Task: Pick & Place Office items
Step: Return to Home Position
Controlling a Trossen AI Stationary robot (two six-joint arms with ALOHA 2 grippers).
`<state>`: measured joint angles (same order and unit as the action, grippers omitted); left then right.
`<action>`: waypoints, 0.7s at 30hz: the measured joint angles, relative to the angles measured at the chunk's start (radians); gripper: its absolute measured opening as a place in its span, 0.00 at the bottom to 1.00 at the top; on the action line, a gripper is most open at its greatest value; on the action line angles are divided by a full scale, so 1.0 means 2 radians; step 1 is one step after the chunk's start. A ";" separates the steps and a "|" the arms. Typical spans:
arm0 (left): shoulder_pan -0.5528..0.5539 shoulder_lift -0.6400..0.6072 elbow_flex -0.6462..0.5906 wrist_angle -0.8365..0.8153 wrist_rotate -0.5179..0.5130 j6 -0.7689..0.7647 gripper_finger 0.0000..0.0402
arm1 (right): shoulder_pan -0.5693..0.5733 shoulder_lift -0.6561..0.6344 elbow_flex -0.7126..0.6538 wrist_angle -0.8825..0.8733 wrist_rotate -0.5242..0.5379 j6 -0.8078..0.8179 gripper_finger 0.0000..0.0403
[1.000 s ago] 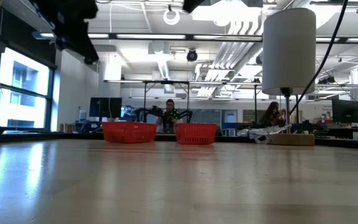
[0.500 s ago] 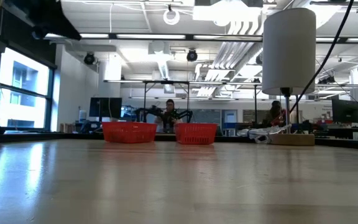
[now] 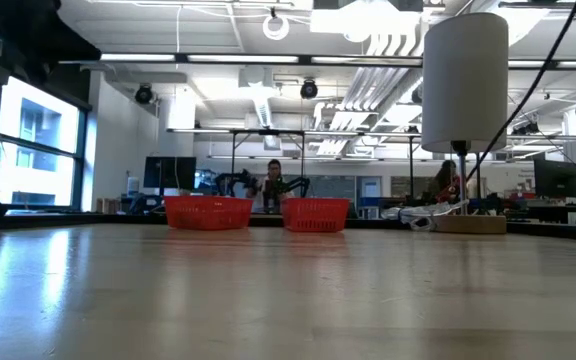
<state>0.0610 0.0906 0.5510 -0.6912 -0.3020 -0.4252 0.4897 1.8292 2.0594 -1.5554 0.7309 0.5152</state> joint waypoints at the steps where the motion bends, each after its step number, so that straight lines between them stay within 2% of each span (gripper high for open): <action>1: 0.000 -0.007 0.000 0.000 -0.001 0.000 0.00 | 0.003 -0.017 -0.018 0.003 0.000 -0.001 0.00; 4: 0.000 -0.019 -0.004 -0.001 -0.002 -0.001 0.00 | 0.005 -0.083 -0.092 0.024 -0.001 0.009 0.00; 7: 0.000 -0.018 -0.006 0.000 -0.002 0.000 0.00 | 0.004 -0.176 -0.201 0.091 0.001 0.007 0.00; 13: 0.000 -0.004 -0.020 0.030 -0.002 -0.001 0.00 | -0.022 -0.403 -0.466 0.332 -0.024 -0.039 0.00; 15: 0.000 -0.003 -0.036 0.043 -0.002 -0.001 0.00 | -0.039 -0.479 -0.558 0.439 -0.058 -0.068 0.00; 17: 0.000 -0.004 -0.053 0.059 -0.002 0.001 0.00 | -0.057 -0.541 -0.644 0.567 -0.115 -0.109 0.00; 21: 0.000 -0.004 -0.082 0.088 -0.002 0.005 0.00 | -0.097 -0.619 -0.777 0.738 -0.235 -0.167 0.00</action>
<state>0.0601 0.0817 0.3878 -0.5155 -0.3063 -0.4152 0.2959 0.5913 0.5056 -0.0790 0.2610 0.1809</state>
